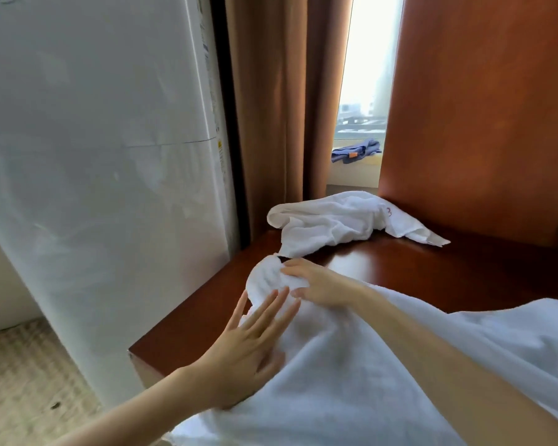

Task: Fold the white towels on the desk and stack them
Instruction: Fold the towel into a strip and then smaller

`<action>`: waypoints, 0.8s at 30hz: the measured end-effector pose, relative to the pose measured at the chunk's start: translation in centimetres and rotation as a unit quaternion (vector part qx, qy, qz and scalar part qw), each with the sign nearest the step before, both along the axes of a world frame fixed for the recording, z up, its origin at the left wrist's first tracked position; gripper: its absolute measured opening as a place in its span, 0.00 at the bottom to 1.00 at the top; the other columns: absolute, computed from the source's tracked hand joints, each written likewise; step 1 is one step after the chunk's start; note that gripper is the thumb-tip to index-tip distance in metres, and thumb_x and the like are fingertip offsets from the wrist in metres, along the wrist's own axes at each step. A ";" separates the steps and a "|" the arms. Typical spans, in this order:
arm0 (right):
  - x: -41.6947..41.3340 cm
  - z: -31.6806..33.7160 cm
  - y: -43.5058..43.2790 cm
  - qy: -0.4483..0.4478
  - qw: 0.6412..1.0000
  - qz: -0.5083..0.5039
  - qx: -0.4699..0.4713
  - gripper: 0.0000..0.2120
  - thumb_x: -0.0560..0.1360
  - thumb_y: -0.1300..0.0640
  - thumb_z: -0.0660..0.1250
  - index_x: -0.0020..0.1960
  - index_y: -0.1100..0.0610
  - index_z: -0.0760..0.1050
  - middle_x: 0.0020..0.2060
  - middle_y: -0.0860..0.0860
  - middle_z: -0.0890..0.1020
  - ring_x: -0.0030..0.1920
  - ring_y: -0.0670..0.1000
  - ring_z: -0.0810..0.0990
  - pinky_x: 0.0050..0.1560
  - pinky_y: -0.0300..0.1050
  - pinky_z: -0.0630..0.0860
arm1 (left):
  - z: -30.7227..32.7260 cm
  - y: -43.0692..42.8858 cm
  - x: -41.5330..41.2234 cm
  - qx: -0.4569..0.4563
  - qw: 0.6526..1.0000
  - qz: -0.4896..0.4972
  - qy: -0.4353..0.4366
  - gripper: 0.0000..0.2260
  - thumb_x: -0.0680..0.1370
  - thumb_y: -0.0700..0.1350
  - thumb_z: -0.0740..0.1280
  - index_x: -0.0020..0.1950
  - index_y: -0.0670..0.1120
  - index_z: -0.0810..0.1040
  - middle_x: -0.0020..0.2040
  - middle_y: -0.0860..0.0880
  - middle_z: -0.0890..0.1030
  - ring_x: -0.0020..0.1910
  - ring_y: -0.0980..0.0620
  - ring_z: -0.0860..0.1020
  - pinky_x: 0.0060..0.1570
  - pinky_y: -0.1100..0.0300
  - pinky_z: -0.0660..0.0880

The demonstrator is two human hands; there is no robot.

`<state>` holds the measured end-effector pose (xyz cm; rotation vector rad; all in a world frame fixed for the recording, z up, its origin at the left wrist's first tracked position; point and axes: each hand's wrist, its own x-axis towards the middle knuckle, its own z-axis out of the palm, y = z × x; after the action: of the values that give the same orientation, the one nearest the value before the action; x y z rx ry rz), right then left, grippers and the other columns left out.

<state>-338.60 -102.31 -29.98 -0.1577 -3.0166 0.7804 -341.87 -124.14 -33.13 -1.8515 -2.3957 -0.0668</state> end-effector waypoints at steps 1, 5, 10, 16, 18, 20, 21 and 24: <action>-1.0 0.0 -0.9 0.005 1.000 0.008 0.000 0.26 0.80 0.59 0.63 0.76 0.59 0.61 0.76 0.51 0.59 0.76 0.49 0.58 0.72 0.37 0.51 | -0.1 -0.5 -0.3 -0.011 1.000 -0.003 0.006 0.27 0.81 0.55 0.43 0.76 0.57 0.30 0.76 0.55 0.29 0.74 0.58 0.30 0.71 0.50 0.26; -2.0 -0.7 -2.5 0.048 0.997 -0.016 -0.054 0.25 0.82 0.56 0.59 0.77 0.57 0.57 0.78 0.51 0.56 0.77 0.49 0.54 0.75 0.40 0.49 | 0.1 -3.0 -3.2 -0.064 0.994 0.087 -0.032 0.30 0.77 0.53 0.44 0.78 0.60 0.38 0.79 0.55 0.41 0.76 0.59 0.37 0.72 0.50 0.27; 1.8 -1.6 0.0 0.143 0.985 -0.069 -0.067 0.19 0.82 0.57 0.58 0.73 0.52 0.68 0.72 0.46 0.67 0.73 0.47 0.64 0.71 0.38 0.58 | 2.8 -1.7 -5.7 -0.022 0.971 0.232 -0.053 0.22 0.78 0.44 0.54 0.73 0.53 0.66 0.72 0.54 0.70 0.74 0.52 0.62 0.75 0.48 0.35; 9.4 -1.9 4.9 0.170 0.976 -0.135 -0.025 0.15 0.81 0.59 0.60 0.65 0.51 0.76 0.60 0.46 0.78 0.61 0.47 0.76 0.62 0.45 0.71 | 1.7 4.9 -1.9 0.065 0.977 0.189 -0.075 0.24 0.82 0.56 0.53 0.78 0.52 0.56 0.79 0.49 0.55 0.78 0.49 0.52 0.75 0.47 0.47; 12.6 -2.0 6.7 0.171 0.971 -0.167 0.012 0.14 0.82 0.59 0.59 0.65 0.52 0.76 0.60 0.46 0.78 0.61 0.48 0.76 0.60 0.47 0.72 | 0.9 7.3 0.4 0.031 0.982 0.140 -0.119 0.27 0.82 0.61 0.49 0.79 0.56 0.48 0.80 0.52 0.46 0.78 0.49 0.44 0.74 0.45 0.41; 15.9 -2.8 8.7 0.166 0.961 -0.213 0.059 0.14 0.82 0.58 0.59 0.64 0.52 0.77 0.60 0.46 0.78 0.60 0.49 0.76 0.59 0.49 0.72 | -0.1 9.2 2.0 -0.006 0.984 0.121 -0.128 0.28 0.81 0.63 0.48 0.79 0.58 0.46 0.80 0.52 0.45 0.78 0.48 0.43 0.73 0.43 0.39; 17.5 -3.2 9.7 0.163 0.954 -0.244 0.063 0.13 0.82 0.57 0.58 0.63 0.52 0.77 0.59 0.46 0.79 0.60 0.50 0.76 0.59 0.49 0.72 | -0.5 9.7 2.5 -0.007 0.985 0.121 -0.127 0.28 0.81 0.64 0.49 0.79 0.58 0.48 0.80 0.52 0.48 0.78 0.48 0.45 0.73 0.42 0.39; 21.6 -3.3 12.6 0.179 0.919 -0.350 0.032 0.14 0.83 0.55 0.56 0.61 0.53 0.79 0.57 0.49 0.80 0.59 0.52 0.77 0.56 0.48 0.72 | -0.7 10.5 3.0 0.105 0.976 0.130 -0.142 0.17 0.81 0.59 0.54 0.63 0.52 0.70 0.68 0.48 0.69 0.70 0.48 0.66 0.73 0.43 0.48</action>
<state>-317.04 -89.72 -33.32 -0.9149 -2.3608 0.5499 -338.90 -113.59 -33.86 -1.5099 -2.6710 -0.5754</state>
